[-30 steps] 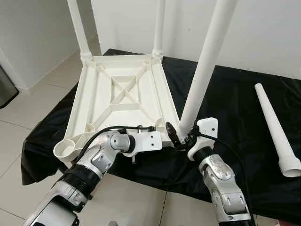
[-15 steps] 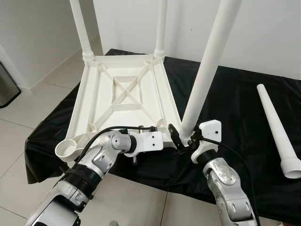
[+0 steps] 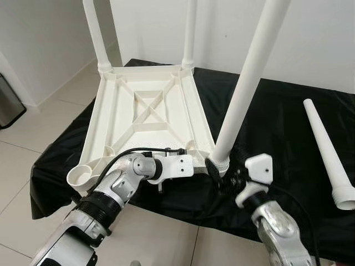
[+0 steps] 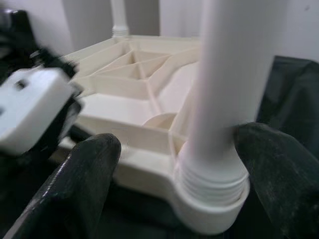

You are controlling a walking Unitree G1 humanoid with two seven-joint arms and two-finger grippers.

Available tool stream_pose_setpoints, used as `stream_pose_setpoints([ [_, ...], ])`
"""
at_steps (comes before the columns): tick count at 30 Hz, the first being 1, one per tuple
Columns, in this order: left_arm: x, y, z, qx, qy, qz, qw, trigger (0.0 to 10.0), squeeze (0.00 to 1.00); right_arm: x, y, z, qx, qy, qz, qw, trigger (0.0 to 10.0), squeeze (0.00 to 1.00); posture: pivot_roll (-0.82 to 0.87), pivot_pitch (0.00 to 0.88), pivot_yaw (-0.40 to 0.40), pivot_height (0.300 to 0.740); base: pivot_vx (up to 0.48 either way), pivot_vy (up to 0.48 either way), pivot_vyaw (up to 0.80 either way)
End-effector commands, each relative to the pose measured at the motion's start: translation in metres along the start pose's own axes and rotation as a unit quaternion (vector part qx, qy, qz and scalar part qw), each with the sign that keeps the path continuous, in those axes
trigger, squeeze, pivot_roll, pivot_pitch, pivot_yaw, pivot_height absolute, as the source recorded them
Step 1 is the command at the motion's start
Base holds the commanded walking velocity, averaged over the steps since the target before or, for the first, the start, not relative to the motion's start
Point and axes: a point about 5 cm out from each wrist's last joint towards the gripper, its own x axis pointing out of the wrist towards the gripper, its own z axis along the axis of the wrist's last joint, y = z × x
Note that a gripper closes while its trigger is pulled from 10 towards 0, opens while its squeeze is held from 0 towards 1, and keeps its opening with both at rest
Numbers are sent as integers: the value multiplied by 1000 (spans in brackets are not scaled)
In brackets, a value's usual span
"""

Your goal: Building children table

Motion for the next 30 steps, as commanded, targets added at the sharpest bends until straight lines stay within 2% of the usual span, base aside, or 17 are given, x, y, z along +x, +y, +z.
stream_pose_setpoints([
  [1,1,5,3,13,1,12,1000,10000,0,-2,1,4,3,-14,16,1000,10000,0,-119,21,4,740,0,0,0],
  [9,2,6,4,14,-1,12,1000,10000,0,-10,3,0,18,-4,60,998,10000,0,-123,20,0,740,0,0,0],
  [11,3,6,4,12,-2,13,1000,10000,0,-8,5,-3,15,-4,94,995,10000,0,-116,12,-3,740,0,0,0],
  [18,0,8,2,8,-1,19,1000,10000,0,2,-1,-9,10,0,113,994,10000,0,-99,1,-7,740,0,0,0],
  [19,-1,8,1,4,-2,22,1000,10000,608,4,-1,-9,12,-1,117,993,10000,0,-96,0,-8,740,0,0,0],
  [21,-1,9,1,1,-3,24,1000,10000,608,5,-1,-10,12,-1,119,993,10000,0,-96,0,-8,740,0,0,0],
  [22,-2,10,2,-9,-6,27,1000,10000,1000,7,-2,-10,11,-1,121,993,10000,0,-93,0,-8,740,0,0,0],
  [30,-4,10,4,-12,-12,23,1000,10000,1000,13,-1,-14,18,-3,146,989,10000,0,-81,0,-12,740,0,0,0],
])
